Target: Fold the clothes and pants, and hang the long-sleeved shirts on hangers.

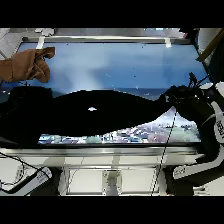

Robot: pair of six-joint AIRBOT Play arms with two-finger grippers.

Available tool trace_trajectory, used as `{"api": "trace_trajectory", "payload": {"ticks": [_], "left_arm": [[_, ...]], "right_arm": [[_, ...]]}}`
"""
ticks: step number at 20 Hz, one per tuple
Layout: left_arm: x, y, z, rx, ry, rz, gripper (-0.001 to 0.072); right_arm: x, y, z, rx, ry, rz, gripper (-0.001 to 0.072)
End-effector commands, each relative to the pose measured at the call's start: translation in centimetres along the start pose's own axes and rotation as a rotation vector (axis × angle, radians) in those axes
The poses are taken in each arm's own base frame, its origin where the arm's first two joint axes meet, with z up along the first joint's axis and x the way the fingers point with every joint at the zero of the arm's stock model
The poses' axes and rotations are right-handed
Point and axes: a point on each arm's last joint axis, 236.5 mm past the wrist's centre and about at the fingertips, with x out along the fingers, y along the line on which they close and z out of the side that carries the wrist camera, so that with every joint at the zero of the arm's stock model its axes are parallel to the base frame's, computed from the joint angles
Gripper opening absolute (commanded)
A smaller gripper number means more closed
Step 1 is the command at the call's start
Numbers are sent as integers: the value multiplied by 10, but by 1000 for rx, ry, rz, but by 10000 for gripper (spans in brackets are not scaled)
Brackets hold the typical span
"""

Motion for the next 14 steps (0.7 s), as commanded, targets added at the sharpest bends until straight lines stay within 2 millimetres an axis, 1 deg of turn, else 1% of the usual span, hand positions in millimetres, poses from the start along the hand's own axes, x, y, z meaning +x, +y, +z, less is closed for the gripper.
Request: {"api": "trace_trajectory", "payload": {"ticks": [1,2,4,6,7,8,9,10,11,12,14], "left_arm": [[0,0,0,1,1,0,17],[0,0,0,1,1,0,16],[0,0,0,0,1,0,17],[0,0,0,-3,1,0,17],[0,0,0,-3,1,0,17],[0,0,0,-3,1,0,17],[0,0,0,-3,1,0,16],[0,0,0,-3,1,0,16],[0,0,0,-8,2,0,16],[-2,2,-1,-20,7,1,16],[-10,5,-4,-36,32,2,16]], "right_arm": [[21,-16,5,6,-3,-29,487],[23,-16,4,7,-3,-29,486],[26,-13,2,-19,5,-27,394],[30,-6,-1,-57,16,-20,385],[33,-1,-4,-67,22,-17,313],[34,5,-3,-75,22,-9,96],[32,13,-2,-85,28,4,13],[26,23,1,-102,35,22,7],[14,35,8,-128,36,41,7],[-3,48,16,-158,29,61,6],[-57,78,38,-247,-13,88,6]]}}
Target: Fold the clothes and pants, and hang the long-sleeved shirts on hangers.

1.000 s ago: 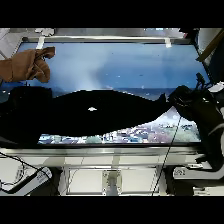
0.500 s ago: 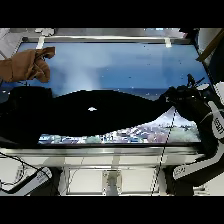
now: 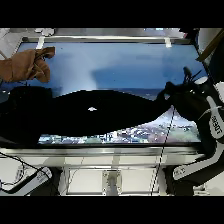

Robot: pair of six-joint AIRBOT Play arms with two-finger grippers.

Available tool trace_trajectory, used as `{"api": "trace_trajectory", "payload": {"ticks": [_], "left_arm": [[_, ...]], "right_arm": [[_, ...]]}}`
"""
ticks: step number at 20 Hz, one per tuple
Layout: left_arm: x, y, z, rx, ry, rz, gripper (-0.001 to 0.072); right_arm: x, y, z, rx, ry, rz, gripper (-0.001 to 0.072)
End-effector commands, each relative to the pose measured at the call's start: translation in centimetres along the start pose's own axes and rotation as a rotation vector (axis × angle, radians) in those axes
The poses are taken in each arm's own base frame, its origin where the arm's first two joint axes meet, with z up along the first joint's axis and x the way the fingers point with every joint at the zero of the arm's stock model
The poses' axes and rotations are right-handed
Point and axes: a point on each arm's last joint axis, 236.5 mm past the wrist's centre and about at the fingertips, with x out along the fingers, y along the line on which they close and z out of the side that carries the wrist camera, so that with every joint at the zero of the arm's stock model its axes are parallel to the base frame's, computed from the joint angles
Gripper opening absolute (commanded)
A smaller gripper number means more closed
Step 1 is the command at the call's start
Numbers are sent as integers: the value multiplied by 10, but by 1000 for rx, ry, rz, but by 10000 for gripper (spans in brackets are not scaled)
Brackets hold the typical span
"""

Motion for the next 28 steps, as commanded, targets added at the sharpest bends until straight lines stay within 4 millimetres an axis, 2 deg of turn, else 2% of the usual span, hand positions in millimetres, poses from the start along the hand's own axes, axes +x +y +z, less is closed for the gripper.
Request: {"api": "trace_trajectory", "payload": {"ticks": [1,3,4,6,7,8,12,13,14,16,17,19,20,22,23,24,25,28], "left_arm": [[-12,5,-6,-25,44,1,16],[-26,11,-13,-23,81,3,16],[-32,15,-17,-18,91,5,16],[-40,24,-28,-28,117,10,16],[-42,29,-34,-34,135,13,16],[-44,36,-41,-47,157,15,16],[-34,61,-65,-140,206,28,16],[-29,63,-69,-145,214,28,16],[-24,63,-71,-147,215,27,16],[-22,60,-63,-145,183,19,16],[-22,59,-59,-144,168,16,16],[-21,61,-56,-145,152,19,16],[-21,62,-54,-144,144,24,16],[-19,67,-49,-141,125,41,16],[-17,69,-48,-140,121,48,16],[-14,70,-48,-141,128,47,16],[-9,70,-50,-142,145,41,16],[6,70,-55,-146,191,27,16]], "right_arm": [[-81,50,29,-144,-40,44,6],[-146,75,35,-244,-92,9,6],[-175,79,27,-291,-99,-40,6],[-215,67,6,-330,-113,-159,6],[-223,61,-9,-301,-117,-166,6],[-223,51,-33,-260,-98,-173,6],[-195,2,-151,-114,38,-240,6],[-190,-3,-171,-102,51,-252,6],[-189,2,-179,-92,36,-240,6],[-201,30,-166,-102,-50,-188,6],[-215,45,-153,-128,-101,-187,6],[-256,67,-126,-198,-201,-239,6],[-283,75,-109,-235,-270,-289,6],[-328,78,-87,-264,-381,-398,6],[-336,70,-84,-249,-387,-442,6],[-331,60,-87,-220,-350,-463,6],[-319,51,-93,-192,-285,-458,6],[-264,21,-106,-104,-86,-406,5]]}}
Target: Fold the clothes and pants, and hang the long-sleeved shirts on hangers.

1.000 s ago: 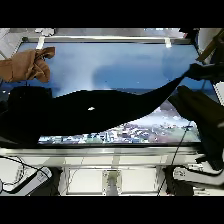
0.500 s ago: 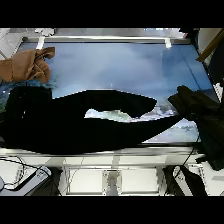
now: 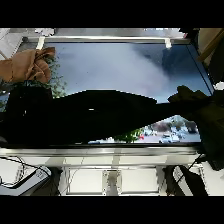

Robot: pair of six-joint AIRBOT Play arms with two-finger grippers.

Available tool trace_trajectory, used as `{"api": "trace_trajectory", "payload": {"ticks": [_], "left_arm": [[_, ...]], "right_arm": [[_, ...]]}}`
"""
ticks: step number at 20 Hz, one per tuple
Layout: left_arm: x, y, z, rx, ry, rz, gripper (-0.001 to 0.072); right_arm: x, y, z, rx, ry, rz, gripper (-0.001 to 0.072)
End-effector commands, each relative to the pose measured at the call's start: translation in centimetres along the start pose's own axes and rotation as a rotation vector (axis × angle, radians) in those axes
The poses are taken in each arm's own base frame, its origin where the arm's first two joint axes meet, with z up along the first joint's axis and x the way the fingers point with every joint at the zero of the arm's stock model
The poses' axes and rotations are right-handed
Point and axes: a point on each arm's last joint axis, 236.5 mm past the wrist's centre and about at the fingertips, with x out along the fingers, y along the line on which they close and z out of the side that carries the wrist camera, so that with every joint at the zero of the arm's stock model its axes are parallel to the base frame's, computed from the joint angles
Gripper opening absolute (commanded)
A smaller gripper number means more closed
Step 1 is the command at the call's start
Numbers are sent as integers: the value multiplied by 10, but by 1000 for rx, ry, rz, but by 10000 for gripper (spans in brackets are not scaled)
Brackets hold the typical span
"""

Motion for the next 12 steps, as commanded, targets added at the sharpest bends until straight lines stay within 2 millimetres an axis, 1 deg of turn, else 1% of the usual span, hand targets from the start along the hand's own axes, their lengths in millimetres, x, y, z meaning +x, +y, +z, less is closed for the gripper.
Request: {"api": "trace_trajectory", "payload": {"ticks": [1,3,4,5,6,7,9,10,12], "left_arm": [[14,2,0,-1,33,-4,16],[16,2,0,-2,39,-5,17],[16,2,0,-2,39,-6,17],[16,2,0,-2,39,-6,17],[16,2,0,-2,39,-6,17],[16,2,-1,-2,40,-6,17],[16,2,-1,-13,40,-5,16],[16,2,-1,-25,40,-5,17],[16,2,-1,-50,40,-5,17]], "right_arm": [[49,-11,-24,61,191,22,6],[91,-6,-36,111,301,97,6],[114,-1,-37,144,341,145,6],[136,2,-35,179,360,184,6],[161,3,-29,222,355,216,6],[185,4,-20,269,329,243,6],[229,9,7,379,231,296,6],[245,12,21,417,173,305,6],[270,15,46,429,65,282,6]]}}
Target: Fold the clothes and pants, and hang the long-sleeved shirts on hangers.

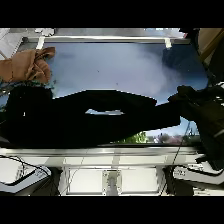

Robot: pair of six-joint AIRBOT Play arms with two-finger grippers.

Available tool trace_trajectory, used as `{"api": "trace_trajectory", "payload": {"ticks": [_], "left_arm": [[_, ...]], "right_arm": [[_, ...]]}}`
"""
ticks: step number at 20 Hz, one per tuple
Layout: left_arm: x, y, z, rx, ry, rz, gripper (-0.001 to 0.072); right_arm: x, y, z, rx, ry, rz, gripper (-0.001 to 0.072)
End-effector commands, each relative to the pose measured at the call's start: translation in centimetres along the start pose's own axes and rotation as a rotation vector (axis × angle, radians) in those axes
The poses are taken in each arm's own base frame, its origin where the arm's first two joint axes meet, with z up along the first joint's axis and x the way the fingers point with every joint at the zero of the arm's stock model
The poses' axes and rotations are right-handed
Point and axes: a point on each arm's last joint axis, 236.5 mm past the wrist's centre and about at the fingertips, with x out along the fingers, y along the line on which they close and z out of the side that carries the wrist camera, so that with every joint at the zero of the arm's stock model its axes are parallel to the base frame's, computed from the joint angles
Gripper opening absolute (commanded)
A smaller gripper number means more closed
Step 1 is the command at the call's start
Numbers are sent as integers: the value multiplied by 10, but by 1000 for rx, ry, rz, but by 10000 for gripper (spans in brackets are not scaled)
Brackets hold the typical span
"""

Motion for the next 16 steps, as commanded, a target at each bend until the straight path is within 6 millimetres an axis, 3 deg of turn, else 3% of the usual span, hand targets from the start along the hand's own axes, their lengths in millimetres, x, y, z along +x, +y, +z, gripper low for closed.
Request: {"api": "trace_trajectory", "payload": {"ticks": [1,3,5,8,12,14,16], "left_arm": [[0,0,0,-36,2,-1,17],[0,-1,-2,-40,8,-6,17],[0,-2,-4,-40,19,-8,17],[0,-3,-9,-39,41,-12,17],[0,-4,-12,-39,52,-15,17],[0,-4,-14,-39,59,-16,17],[0,-4,-14,-39,59,-16,17]], "right_arm": [[42,10,61,62,-220,37,6],[41,22,77,28,-283,35,41],[30,23,78,-13,-255,24,472],[4,-8,39,-110,-16,-83,488],[-24,-59,-50,-139,324,-119,447],[-19,-78,-71,-91,327,-112,447],[-2,-88,-93,-61,327,-80,448]]}}
